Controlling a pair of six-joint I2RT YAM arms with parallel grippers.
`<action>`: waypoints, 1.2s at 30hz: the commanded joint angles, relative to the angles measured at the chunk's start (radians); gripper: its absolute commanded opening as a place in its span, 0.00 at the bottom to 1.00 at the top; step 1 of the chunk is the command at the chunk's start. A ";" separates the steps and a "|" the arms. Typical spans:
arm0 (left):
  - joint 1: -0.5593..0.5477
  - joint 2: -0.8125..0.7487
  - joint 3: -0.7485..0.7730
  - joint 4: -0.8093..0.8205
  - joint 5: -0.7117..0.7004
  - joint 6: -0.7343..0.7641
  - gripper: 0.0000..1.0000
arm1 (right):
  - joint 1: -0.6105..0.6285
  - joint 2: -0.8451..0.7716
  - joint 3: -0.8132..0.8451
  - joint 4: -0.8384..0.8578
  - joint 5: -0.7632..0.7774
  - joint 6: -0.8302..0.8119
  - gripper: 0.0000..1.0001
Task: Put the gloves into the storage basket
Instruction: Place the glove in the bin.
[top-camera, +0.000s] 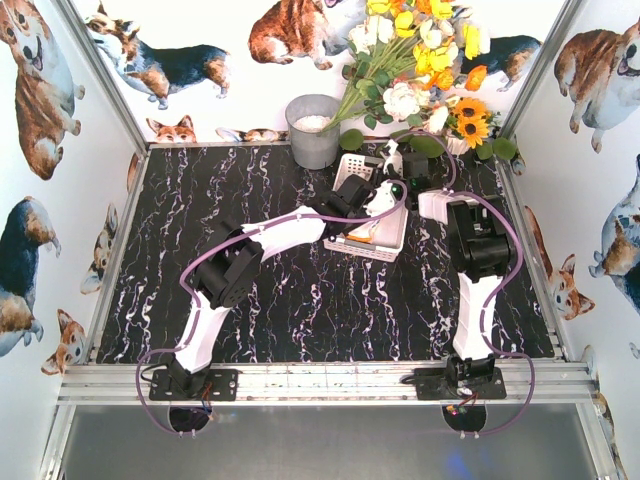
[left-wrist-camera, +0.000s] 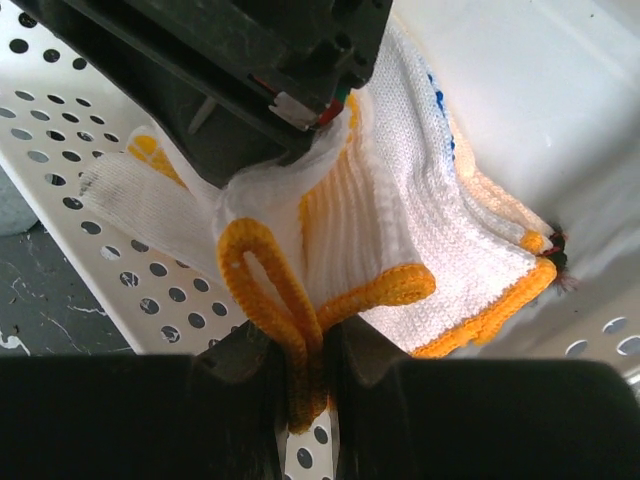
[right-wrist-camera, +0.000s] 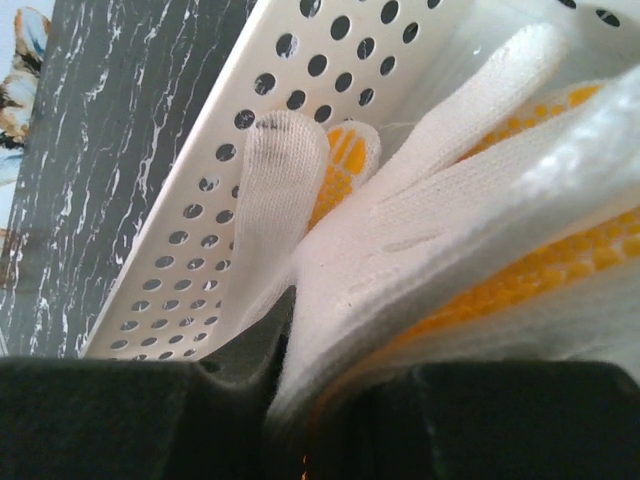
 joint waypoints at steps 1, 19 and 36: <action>-0.009 0.005 0.036 -0.022 0.037 -0.016 0.10 | -0.005 -0.078 -0.012 0.036 0.039 -0.052 0.00; 0.006 -0.173 -0.049 0.066 0.127 -0.091 0.58 | -0.004 -0.124 -0.069 0.056 0.058 -0.045 0.00; 0.084 -0.080 -0.049 0.145 0.268 -0.419 0.32 | -0.002 -0.142 -0.152 0.127 0.050 -0.011 0.00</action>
